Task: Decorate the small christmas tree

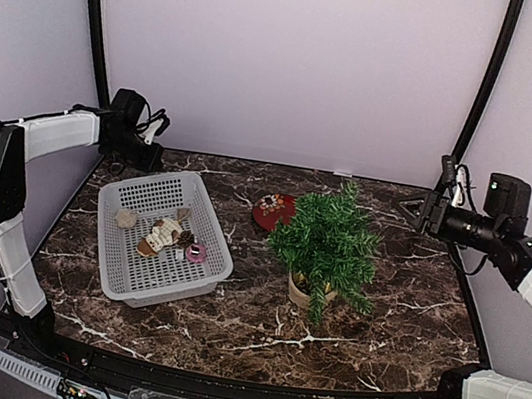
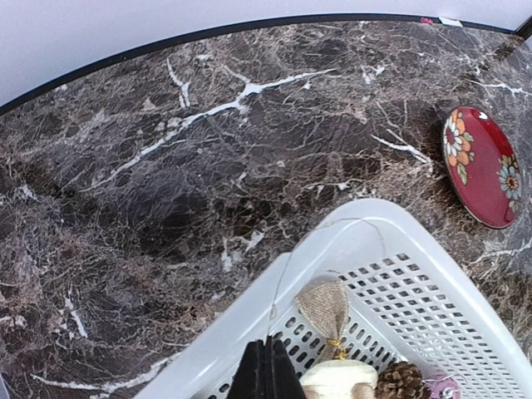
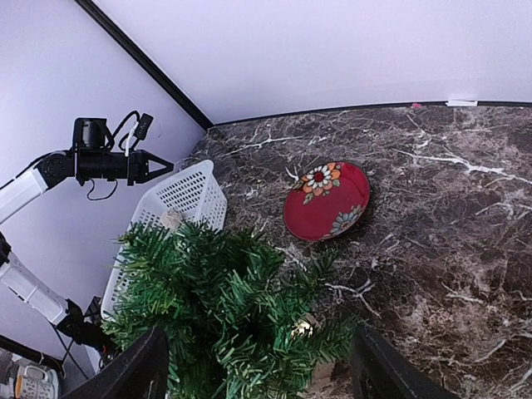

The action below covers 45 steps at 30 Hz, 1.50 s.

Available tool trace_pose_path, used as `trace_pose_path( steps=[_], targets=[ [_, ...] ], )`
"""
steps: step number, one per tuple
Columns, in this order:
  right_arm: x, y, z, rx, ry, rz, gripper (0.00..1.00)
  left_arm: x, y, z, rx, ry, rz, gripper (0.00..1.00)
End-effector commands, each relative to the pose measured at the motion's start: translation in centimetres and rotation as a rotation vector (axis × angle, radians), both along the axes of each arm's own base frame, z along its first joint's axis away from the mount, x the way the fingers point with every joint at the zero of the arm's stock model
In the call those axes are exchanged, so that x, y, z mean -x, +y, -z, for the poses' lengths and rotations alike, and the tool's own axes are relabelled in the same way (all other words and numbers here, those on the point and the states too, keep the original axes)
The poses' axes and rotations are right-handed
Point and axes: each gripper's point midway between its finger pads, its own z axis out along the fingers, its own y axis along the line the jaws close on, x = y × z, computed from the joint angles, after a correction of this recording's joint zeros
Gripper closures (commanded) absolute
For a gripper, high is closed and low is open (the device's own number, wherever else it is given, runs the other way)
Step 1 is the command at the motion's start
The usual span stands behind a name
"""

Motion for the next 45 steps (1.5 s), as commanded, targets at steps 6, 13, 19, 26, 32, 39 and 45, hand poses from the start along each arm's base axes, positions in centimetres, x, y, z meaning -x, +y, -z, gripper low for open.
trace_pose_path(
  steps=[6,13,19,26,32,39,45],
  targets=[
    [0.6,0.8,-4.3,-0.043,-0.116,-0.057,0.24,2.3,-2.8,-7.2,0.011,-0.124,0.069,1.00],
    [0.7,2.9,-7.6,-0.017,-0.191,-0.130,0.23,5.2,-7.1,-16.2,0.023,-0.300,0.185,1.00],
    [1.1,6.2,-10.8,-0.019,-0.264,-0.224,0.23,7.7,-8.7,-24.0,0.140,-0.433,0.243,1.00],
    [3.2,11.3,-14.2,-0.013,-0.351,-0.357,0.25,11.9,-10.1,-32.7,0.362,-0.559,0.332,1.00],
    [5.8,17.0,-16.3,-0.020,-0.410,-0.481,0.33,14.0,-10.4,-37.8,0.501,-0.628,0.354,1.00],
    [8.2,25.5,-16.1,0.010,-0.447,-0.562,0.42,14.8,-12.1,-37.4,0.597,-0.596,0.412,1.00],
    [6.9,29.5,-15.7,0.080,-0.490,-0.493,0.51,15.5,-13.2,-36.7,0.634,-0.566,0.464,1.00]
  ],
)
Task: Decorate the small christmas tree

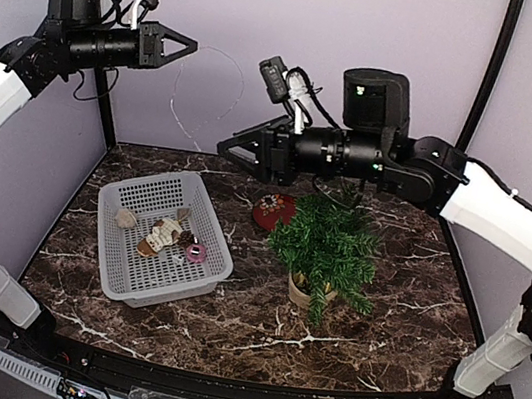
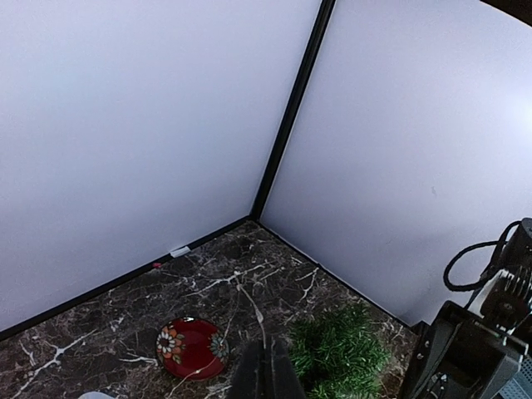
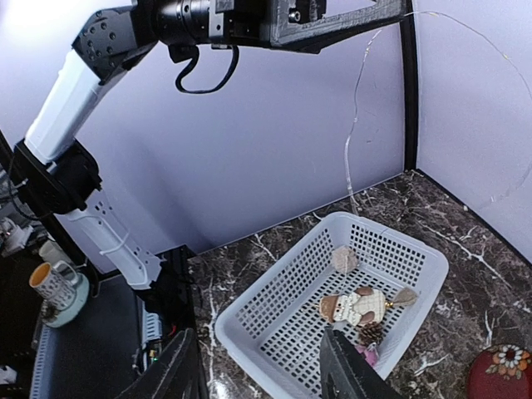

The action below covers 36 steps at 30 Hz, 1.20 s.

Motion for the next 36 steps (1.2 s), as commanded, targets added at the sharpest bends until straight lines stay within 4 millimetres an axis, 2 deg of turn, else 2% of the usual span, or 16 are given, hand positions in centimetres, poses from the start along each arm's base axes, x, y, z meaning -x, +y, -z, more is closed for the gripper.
trace_pose_path(
  steps=[1,7,11,15,16,17,18,19,20,21,22,23,25,27,31,36],
  targets=[
    [-2.0,1.6,-1.8,-0.011,-0.096,0.121,0.52,1.8,-0.9,-1.5,0.054,-0.034,0.083,1.00],
    [-4.6,3.9,0.4,0.071,-0.118,0.192,0.54,2.4,-1.5,-1.6,0.069,-0.032,0.127,1.00],
    [-4.8,5.1,0.9,0.073,-0.111,0.175,0.54,2.5,-1.7,-1.3,0.071,-0.029,0.136,1.00],
    [-4.9,4.8,1.8,0.092,-0.093,0.185,0.52,1.6,-1.1,0.7,0.026,0.006,0.076,1.00],
    [-4.7,4.6,2.2,0.099,-0.087,0.186,0.52,1.3,-0.8,2.5,-0.002,0.052,0.050,1.00],
    [-4.6,4.2,2.5,0.105,-0.082,0.190,0.51,0.8,-0.2,3.4,-0.031,0.061,-0.001,1.00],
    [-4.5,3.7,3.5,0.123,-0.075,0.195,0.51,0.7,0.3,5.8,-0.072,0.119,-0.028,1.00],
    [-4.5,3.2,3.7,0.129,-0.072,0.204,0.50,0.2,0.9,7.1,-0.112,0.134,-0.074,0.94],
    [-4.5,2.7,4.1,0.139,-0.068,0.212,0.49,0.3,1.3,9.9,-0.161,0.200,-0.090,0.90],
    [-4.5,2.1,4.4,0.150,-0.061,0.219,0.49,0.0,1.9,11.3,-0.198,0.220,-0.126,0.83],
    [-4.4,1.6,4.7,0.158,-0.056,0.223,0.49,0.3,2.3,14.0,-0.241,0.285,-0.136,0.80],
    [-4.4,1.1,5.2,0.170,-0.048,0.229,0.48,0.3,2.8,15.3,-0.264,0.311,-0.156,0.74],
    [-4.4,0.0,5.6,0.182,-0.041,0.237,0.48,0.8,3.5,19.6,-0.324,0.401,-0.169,0.65],
    [-4.4,-0.8,6.4,0.201,-0.030,0.242,0.47,1.1,4.2,22.6,-0.360,0.460,-0.173,0.57],
    [-4.5,-2.0,7.4,0.210,-0.004,0.239,0.46,1.1,4.6,27.1,-0.343,0.562,-0.110,0.54],
    [-4.4,-2.6,7.9,0.214,0.005,0.231,0.46,0.7,4.4,31.4,-0.411,0.603,-0.029,0.47]
  ],
)
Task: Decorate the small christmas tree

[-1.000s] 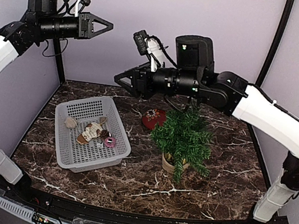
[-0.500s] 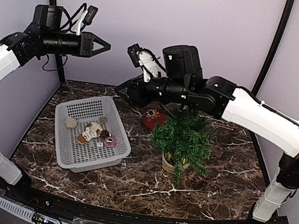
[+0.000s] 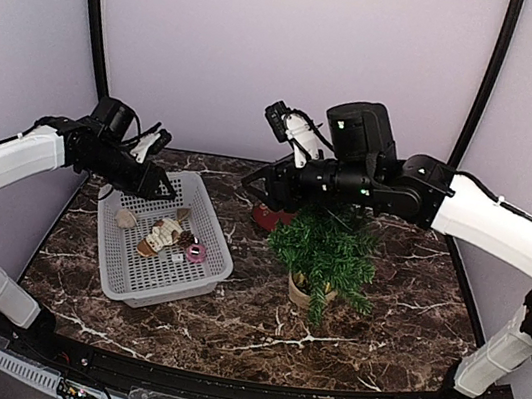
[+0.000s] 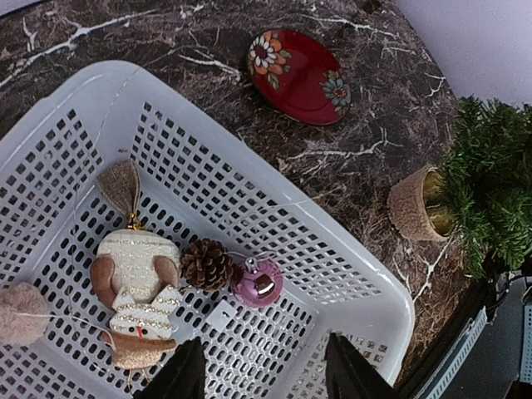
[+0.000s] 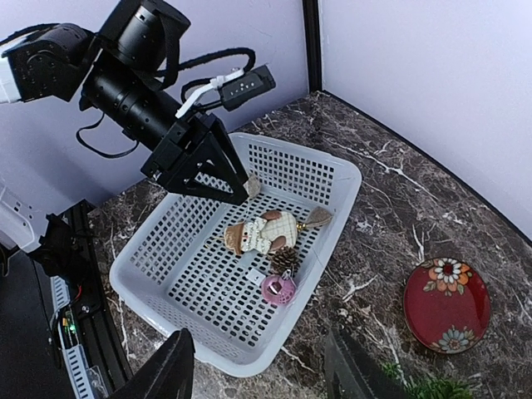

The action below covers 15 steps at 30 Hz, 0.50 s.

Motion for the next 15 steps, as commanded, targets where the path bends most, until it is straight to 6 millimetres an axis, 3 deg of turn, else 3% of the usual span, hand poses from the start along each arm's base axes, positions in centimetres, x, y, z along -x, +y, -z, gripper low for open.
trace_pose_path(
  steps=[1,7,8,9,15],
  targets=[
    [0.2,-0.5,-0.7,-0.035,0.000,-0.012,0.45,-0.2,-0.6,2.4,-0.021,0.016,0.109,0.45],
    [0.3,-0.5,-0.1,-0.033,0.010,-0.032,0.45,-1.5,-1.1,4.0,-0.085,0.034,0.197,0.34],
    [0.3,-0.6,0.1,-0.036,0.011,-0.032,0.45,-1.9,-1.4,3.6,-0.087,0.022,0.213,0.33],
    [0.2,-0.6,0.1,-0.040,0.011,-0.031,0.44,-2.0,-1.6,4.5,-0.094,0.052,0.225,0.31],
    [0.0,-1.2,0.4,-0.050,0.019,-0.037,0.43,-3.5,-3.0,4.9,-0.114,-0.028,0.353,0.28]
  ],
)
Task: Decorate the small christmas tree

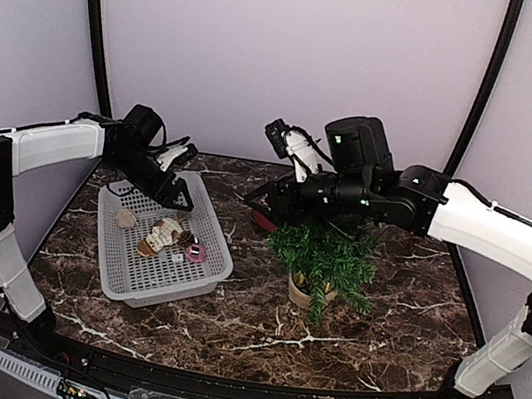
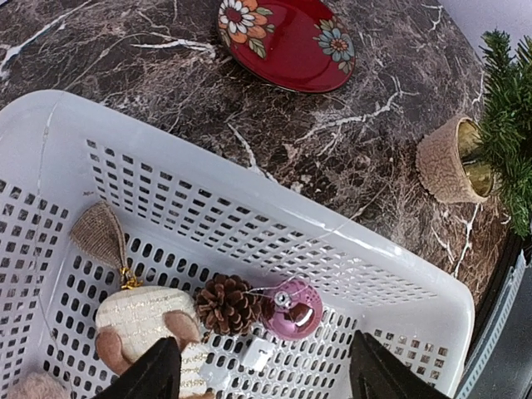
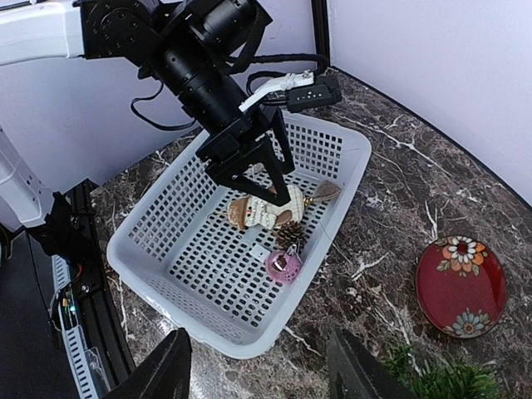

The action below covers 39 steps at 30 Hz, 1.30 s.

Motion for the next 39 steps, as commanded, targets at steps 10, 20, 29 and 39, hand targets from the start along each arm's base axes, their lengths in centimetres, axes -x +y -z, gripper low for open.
trace_pose_path(
  steps=[10,20,29,39],
  targets=[
    [-0.4,-1.1,-2.4,-0.086,-0.029,-0.004,0.43,-0.7,-3.7,2.4,0.003,0.012,0.257,0.46],
    [-0.7,-1.4,-2.6,-0.096,-0.029,0.001,0.43,0.2,-4.9,3.3,0.055,0.053,0.299,0.62],
    [-0.8,-1.4,-2.4,-0.093,-0.020,0.002,0.43,0.0,-5.0,3.3,0.053,0.052,0.300,0.84],
    [-1.0,-1.9,-3.3,-0.082,-0.048,0.023,0.43,1.2,-6.2,-4.8,0.205,-0.072,0.270,1.00]
  ],
)
